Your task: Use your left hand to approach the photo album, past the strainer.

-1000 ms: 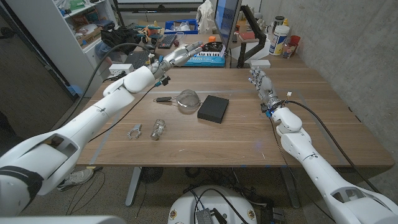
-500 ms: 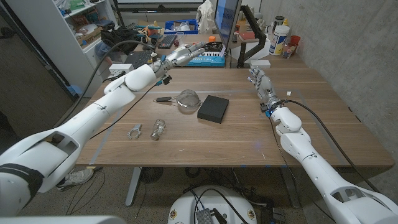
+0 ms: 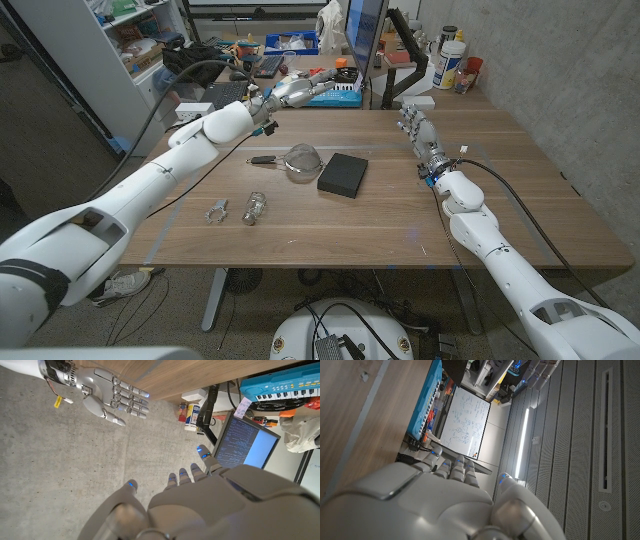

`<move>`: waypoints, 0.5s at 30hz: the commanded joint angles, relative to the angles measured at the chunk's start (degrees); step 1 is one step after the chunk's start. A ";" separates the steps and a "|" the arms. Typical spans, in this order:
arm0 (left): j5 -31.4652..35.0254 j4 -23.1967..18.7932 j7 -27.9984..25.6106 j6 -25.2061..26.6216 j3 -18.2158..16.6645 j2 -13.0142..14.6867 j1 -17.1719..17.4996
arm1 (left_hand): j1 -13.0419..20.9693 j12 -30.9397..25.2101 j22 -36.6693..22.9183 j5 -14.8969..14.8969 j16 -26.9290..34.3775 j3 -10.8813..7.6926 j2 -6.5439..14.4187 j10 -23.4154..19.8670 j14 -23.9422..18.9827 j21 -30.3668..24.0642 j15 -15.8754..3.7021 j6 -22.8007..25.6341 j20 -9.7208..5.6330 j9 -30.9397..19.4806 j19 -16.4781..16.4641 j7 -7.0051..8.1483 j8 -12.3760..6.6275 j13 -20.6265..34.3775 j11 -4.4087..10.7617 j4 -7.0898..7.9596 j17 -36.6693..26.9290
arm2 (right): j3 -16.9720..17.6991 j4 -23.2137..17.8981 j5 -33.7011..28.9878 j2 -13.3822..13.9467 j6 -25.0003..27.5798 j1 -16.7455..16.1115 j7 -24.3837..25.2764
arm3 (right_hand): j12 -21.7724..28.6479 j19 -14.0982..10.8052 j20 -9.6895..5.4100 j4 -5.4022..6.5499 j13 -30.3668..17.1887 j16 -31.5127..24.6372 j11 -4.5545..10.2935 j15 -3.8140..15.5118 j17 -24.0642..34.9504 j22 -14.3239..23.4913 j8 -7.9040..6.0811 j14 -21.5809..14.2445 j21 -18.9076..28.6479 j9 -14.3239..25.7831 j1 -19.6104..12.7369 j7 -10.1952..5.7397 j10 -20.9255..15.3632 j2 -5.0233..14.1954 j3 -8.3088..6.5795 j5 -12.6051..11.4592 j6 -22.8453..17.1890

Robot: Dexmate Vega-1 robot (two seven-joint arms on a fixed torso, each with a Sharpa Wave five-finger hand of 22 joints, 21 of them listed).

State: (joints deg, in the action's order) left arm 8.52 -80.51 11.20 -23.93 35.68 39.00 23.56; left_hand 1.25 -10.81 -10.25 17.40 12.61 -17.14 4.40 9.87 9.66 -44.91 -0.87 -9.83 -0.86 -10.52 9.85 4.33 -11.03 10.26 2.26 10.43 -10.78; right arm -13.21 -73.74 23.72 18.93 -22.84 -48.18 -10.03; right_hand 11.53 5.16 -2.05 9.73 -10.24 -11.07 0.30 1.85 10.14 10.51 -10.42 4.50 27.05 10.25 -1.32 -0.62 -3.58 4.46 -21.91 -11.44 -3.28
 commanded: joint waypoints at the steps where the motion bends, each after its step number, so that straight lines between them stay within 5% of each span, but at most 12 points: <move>1: 3.39 -1.28 0.81 0.20 1.11 0.64 -0.76 | 0.28 -0.02 -0.34 0.40 -0.04 0.27 4.61 6.71 8.69 0.14 -0.26 -4.84 0.92 -0.15 6.98 0.22 0.15 0.30 0.67 -0.06 -0.26 | -0.27 -0.05 0.22 0.01 -0.26 0.07 -0.07 | 0.32 -0.36 -3.98 -0.27 -0.18 0.11 -0.04 -0.10 0.13 0.22 -0.38 -0.16 -0.04 0.19 -0.80 -0.12 -0.57 5.86 -0.23 -0.32 -0.46; 15: 7.44 -1.51 1.38 0.21 2.45 0.66 -1.98 | 0.90 -0.09 -0.22 0.45 -0.03 0.43 3.69 6.47 8.41 0.41 -0.48 -4.15 0.18 -0.14 6.61 0.51 -0.10 0.29 1.06 -0.72 -0.17 | -0.50 0.10 0.23 0.05 -0.56 0.26 -0.09 | 0.30 -0.42 -3.99 -0.27 -0.17 0.10 -0.03 -0.07 0.13 0.22 -0.37 -0.22 -0.22 0.19 -0.81 -0.09 -0.54 5.84 -0.22 -0.31 -0.47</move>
State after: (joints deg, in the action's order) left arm 12.76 -81.57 12.12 -23.90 36.93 39.52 22.60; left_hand 1.25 -10.81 -10.25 17.60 12.61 -16.80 4.40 9.97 9.83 -44.70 -1.04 -9.83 -0.39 -10.52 9.76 4.32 -11.03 10.26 2.98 10.09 -10.78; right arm -13.52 -73.77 23.88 18.92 -23.21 -48.06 -10.08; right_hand 11.53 4.96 -1.84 9.73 -10.24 -11.07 0.30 1.85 10.15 10.51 -10.42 4.50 27.05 10.25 -1.32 -0.62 -3.58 4.46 -21.91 -11.44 -3.28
